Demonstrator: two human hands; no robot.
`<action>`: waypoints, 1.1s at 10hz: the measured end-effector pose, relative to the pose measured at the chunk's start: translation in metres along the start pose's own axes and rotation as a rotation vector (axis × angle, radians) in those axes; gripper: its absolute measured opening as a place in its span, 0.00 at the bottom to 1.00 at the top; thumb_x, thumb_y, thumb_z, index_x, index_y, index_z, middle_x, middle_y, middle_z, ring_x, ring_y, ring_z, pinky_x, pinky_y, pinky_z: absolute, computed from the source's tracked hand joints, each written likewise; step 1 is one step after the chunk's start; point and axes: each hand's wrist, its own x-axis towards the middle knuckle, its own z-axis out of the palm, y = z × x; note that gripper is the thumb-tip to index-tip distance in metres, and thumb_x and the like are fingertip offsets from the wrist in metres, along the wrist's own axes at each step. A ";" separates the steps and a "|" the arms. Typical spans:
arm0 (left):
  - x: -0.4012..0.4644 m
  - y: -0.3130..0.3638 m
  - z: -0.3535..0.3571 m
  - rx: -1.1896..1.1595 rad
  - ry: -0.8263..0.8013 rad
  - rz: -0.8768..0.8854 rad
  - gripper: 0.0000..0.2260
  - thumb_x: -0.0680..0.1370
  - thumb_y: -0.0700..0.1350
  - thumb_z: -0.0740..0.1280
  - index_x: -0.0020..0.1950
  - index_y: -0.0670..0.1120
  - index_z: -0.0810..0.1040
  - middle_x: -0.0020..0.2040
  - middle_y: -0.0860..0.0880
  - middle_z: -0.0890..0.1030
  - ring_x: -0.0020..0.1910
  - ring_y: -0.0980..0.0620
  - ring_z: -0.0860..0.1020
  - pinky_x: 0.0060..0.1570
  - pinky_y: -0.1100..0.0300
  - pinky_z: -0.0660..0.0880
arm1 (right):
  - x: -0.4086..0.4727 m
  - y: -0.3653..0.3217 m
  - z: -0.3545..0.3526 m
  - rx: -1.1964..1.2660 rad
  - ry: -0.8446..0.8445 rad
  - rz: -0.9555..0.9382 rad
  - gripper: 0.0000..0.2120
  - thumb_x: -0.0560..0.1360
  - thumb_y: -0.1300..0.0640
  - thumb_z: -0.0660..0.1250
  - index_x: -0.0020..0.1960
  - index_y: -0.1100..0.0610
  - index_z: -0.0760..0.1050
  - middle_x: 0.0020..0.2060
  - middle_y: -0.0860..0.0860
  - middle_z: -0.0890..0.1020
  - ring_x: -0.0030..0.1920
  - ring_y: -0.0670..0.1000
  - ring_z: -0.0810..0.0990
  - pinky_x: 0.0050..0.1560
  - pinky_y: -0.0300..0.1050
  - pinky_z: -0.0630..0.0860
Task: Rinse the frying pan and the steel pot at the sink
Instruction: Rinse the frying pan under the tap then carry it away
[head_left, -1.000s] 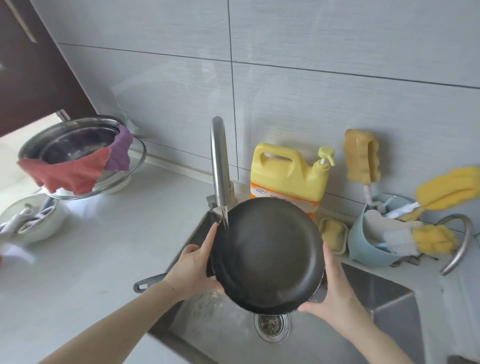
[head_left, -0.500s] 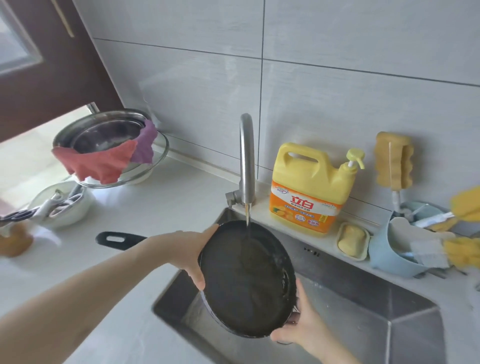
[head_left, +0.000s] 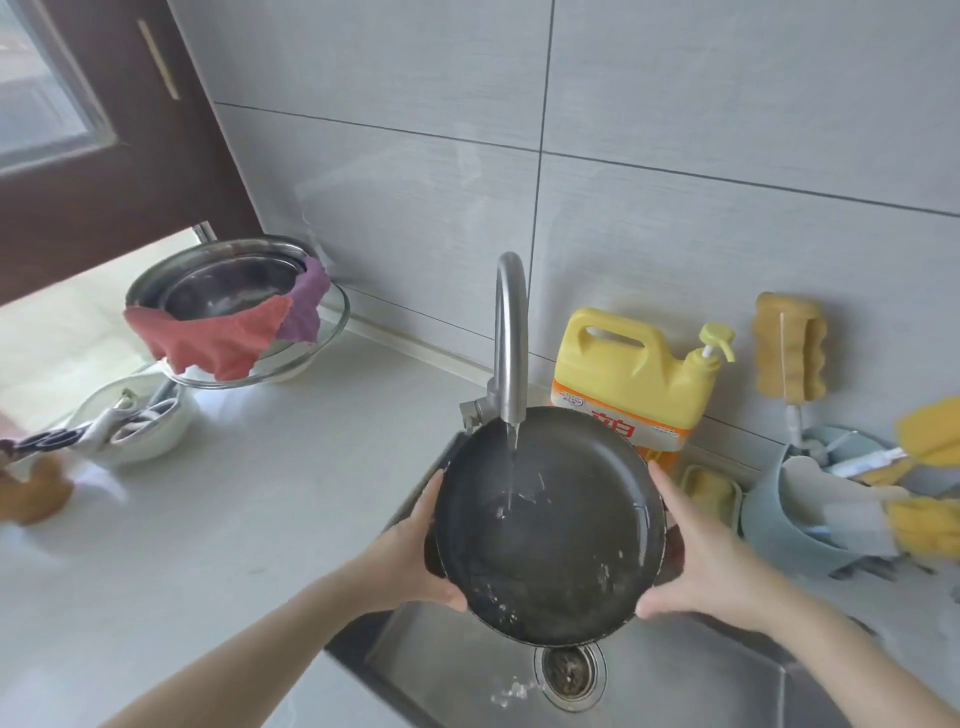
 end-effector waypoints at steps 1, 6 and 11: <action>0.010 -0.008 0.002 -0.221 -0.246 -0.063 0.53 0.68 0.38 0.80 0.78 0.56 0.45 0.69 0.62 0.72 0.68 0.58 0.73 0.63 0.64 0.71 | -0.006 -0.004 -0.025 0.043 -0.127 0.010 0.58 0.56 0.51 0.83 0.69 0.28 0.46 0.61 0.31 0.73 0.56 0.28 0.74 0.56 0.26 0.70; 0.020 0.050 -0.048 0.913 -0.181 -0.073 0.56 0.62 0.58 0.79 0.74 0.61 0.39 0.45 0.51 0.80 0.49 0.44 0.76 0.48 0.57 0.68 | 0.003 0.068 0.166 0.432 0.015 0.282 0.63 0.50 0.53 0.83 0.67 0.23 0.45 0.67 0.38 0.71 0.61 0.42 0.77 0.58 0.40 0.78; 0.020 -0.025 0.043 0.688 0.580 0.514 0.63 0.62 0.59 0.80 0.80 0.44 0.39 0.35 0.53 0.78 0.35 0.49 0.79 0.54 0.49 0.77 | -0.017 0.079 0.071 -0.042 0.543 -0.050 0.61 0.58 0.52 0.83 0.73 0.38 0.41 0.73 0.40 0.51 0.73 0.41 0.55 0.67 0.31 0.54</action>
